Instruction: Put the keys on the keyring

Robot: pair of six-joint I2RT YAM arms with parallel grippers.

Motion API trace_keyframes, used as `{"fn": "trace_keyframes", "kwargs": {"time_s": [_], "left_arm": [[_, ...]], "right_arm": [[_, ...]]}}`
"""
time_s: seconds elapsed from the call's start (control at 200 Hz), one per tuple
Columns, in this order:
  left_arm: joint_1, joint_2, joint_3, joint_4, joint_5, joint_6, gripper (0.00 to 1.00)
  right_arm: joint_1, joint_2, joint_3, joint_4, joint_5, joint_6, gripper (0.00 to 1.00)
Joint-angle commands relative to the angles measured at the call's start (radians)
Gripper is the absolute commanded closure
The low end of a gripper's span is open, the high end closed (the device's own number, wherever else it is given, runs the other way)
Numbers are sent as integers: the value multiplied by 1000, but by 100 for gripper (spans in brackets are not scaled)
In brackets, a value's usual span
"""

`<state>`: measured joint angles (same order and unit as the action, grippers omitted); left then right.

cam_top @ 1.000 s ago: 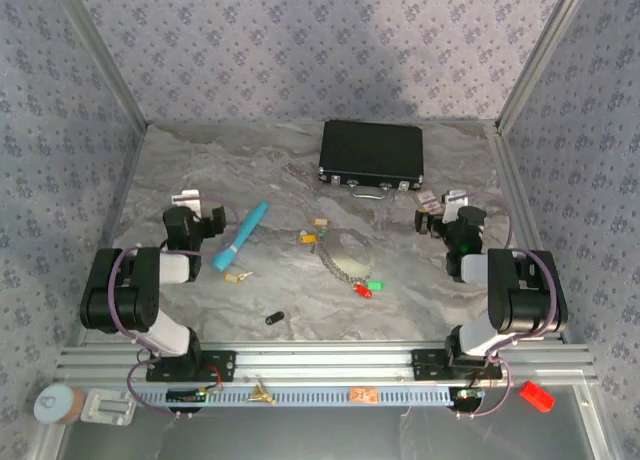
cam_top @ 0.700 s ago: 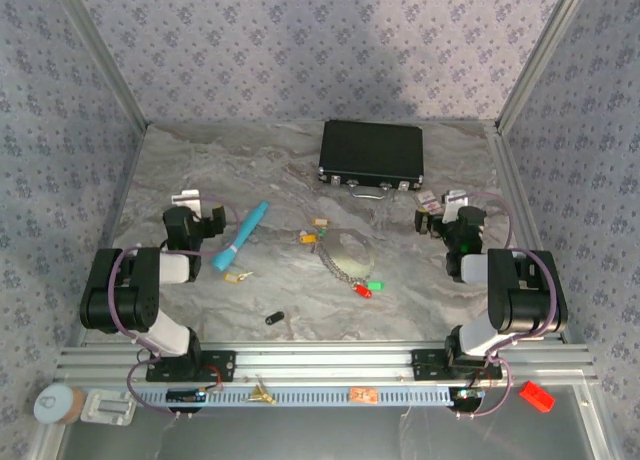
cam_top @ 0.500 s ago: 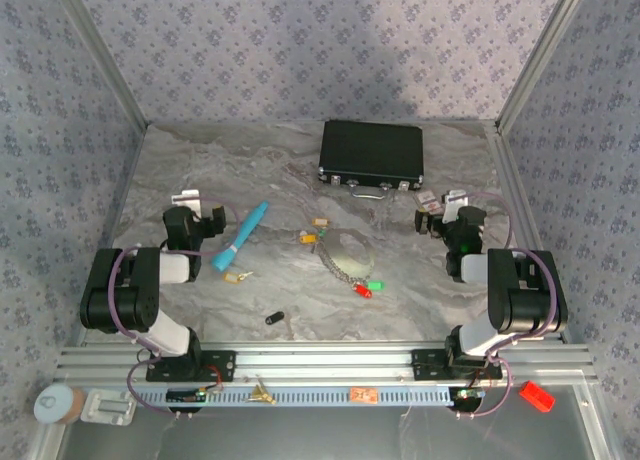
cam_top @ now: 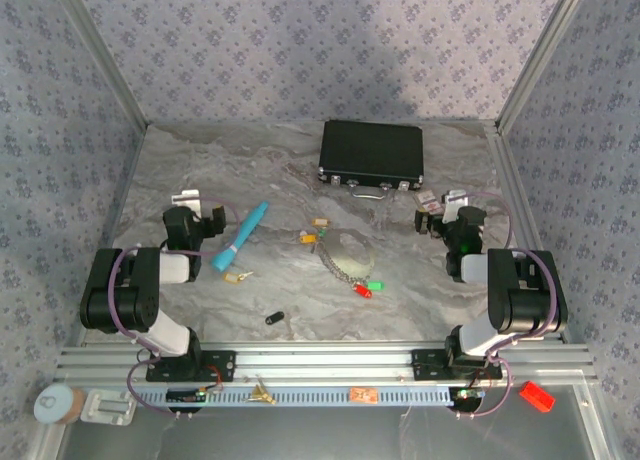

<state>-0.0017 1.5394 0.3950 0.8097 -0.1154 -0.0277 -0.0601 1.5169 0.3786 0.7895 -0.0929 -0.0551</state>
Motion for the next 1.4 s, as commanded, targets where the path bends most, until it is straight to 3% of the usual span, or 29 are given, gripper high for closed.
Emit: {"fn": "trace_keyframes", "kwargs": {"time_s": [0.0, 0.93, 1.009, 1.054, 1.214, 1.394], "left_arm": [[6, -3, 17, 6, 22, -4, 0], [6, -4, 15, 12, 21, -2, 0], [6, -11, 16, 2, 76, 19, 0], [0, -38, 16, -17, 100, 38, 0], [-36, -252, 38, -205, 21, 45, 1], [-44, -415, 131, -409, 68, -149, 5]], "right_arm": [[1, 2, 21, -4, 11, 17, 1], [2, -1, 18, -3, 10, 18, 1], [-1, -9, 13, -1, 6, 16, 1], [0, -33, 21, -33, -2, 13, 3], [26, -263, 108, -332, 8, 19, 8], [107, -433, 205, -603, 35, 187, 9]]}}
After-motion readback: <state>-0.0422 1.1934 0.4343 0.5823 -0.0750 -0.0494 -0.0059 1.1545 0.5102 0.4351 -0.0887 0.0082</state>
